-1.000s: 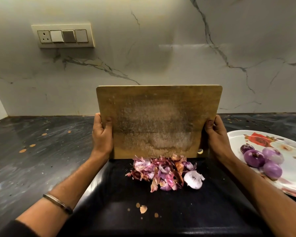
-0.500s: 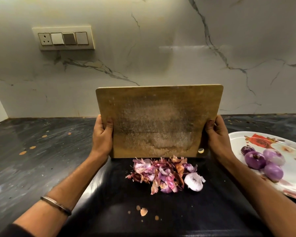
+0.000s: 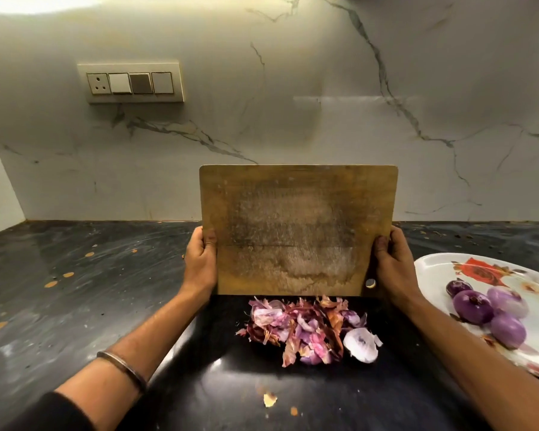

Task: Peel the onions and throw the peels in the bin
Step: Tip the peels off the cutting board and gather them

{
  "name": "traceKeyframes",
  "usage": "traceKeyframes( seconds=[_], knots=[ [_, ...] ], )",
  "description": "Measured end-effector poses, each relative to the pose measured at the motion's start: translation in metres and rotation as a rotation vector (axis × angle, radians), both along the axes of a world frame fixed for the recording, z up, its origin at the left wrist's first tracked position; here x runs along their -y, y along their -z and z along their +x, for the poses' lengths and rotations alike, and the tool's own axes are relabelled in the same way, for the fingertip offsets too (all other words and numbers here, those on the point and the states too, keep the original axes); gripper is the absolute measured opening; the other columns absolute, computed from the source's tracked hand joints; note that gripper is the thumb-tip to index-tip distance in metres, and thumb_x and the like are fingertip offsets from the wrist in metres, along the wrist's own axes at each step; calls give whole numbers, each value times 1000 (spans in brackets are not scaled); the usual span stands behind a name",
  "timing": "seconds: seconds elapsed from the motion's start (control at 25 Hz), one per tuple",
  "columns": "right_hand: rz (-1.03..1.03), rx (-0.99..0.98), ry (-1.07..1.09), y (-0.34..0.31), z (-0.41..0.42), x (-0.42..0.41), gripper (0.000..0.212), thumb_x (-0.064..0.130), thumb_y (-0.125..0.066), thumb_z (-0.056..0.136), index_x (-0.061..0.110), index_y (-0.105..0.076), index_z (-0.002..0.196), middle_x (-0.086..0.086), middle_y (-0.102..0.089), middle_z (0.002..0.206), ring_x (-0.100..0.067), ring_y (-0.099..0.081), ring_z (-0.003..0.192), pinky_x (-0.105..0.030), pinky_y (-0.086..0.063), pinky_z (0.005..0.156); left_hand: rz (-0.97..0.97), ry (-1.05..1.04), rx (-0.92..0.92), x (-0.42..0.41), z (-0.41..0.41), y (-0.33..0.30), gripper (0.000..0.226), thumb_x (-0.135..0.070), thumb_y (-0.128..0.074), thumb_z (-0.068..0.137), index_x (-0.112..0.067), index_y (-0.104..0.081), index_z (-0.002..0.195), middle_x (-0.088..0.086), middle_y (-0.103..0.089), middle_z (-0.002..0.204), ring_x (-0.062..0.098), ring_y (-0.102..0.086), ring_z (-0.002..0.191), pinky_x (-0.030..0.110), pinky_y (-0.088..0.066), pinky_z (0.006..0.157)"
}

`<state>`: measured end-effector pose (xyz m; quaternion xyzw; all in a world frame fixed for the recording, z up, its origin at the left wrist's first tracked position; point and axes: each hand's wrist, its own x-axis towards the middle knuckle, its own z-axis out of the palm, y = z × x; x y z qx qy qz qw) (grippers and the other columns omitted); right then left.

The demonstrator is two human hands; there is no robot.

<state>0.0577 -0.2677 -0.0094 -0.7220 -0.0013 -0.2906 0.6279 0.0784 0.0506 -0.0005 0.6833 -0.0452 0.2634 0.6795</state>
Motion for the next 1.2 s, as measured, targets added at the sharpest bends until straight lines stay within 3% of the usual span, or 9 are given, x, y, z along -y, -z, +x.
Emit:
traceKeyframes(
  seconds=[0.16,0.28,0.4,0.48,0.6,0.76,0.96,1.2],
  knots=[
    [21,-107,75,-23,35,-1,22,33,-40,106,26,-48,126,-1,-60,118,-20,-60,105,-44,-52,92,64,-90,-112,-3,34,-16,24,-36,-39,106,-15,-52,110,14,-63,112,33,-61,103,53,-51,92],
    [-21,-192,165,-33,63,-2,28,35,-44,105,18,-47,127,-4,-59,118,-23,-58,107,-46,-51,94,74,-161,-227,1,62,-21,20,-36,-42,105,-16,-44,110,12,-58,117,28,-57,103,47,-49,93],
    [-117,-271,241,-28,82,-1,26,29,-46,105,13,-54,124,-5,-59,112,-20,-54,94,-37,-45,76,131,-211,-343,3,82,-9,20,-31,-46,104,-13,-48,112,13,-58,118,24,-54,99,39,-45,84],
    [-185,-330,263,-18,91,2,24,23,-48,104,10,-62,118,-9,-63,110,-21,-54,87,-31,-42,65,202,-221,-408,2,92,3,25,-26,-48,103,-8,-53,121,15,-59,123,28,-56,107,41,-45,90],
    [-245,-414,276,-3,97,6,22,15,-50,100,7,-70,104,-12,-68,105,-24,-58,82,-33,-47,65,285,-218,-472,2,103,12,28,-22,-51,102,-5,-56,124,15,-60,127,32,-57,115,46,-47,99],
    [-250,-511,334,4,102,4,22,8,-51,97,7,-72,101,-6,-62,84,-20,-53,64,-28,-47,39,368,-245,-505,4,110,17,27,-25,-55,101,-8,-60,121,13,-62,125,32,-58,114,46,-47,100],
    [-286,-650,343,10,110,8,23,9,-55,97,6,-72,111,-11,-67,106,-23,-57,66,-24,-42,36,516,-317,-550,4,113,28,29,-30,-58,99,-11,-70,117,11,-68,120,31,-60,112,48,-47,101],
    [-425,-759,381,12,113,5,20,14,-57,99,-1,-66,107,-14,-65,94,-24,-61,60,-29,-44,41,576,-309,-666,3,115,27,33,-29,-62,97,-6,-70,119,15,-66,124,33,-57,116,47,-47,102]
  ],
)
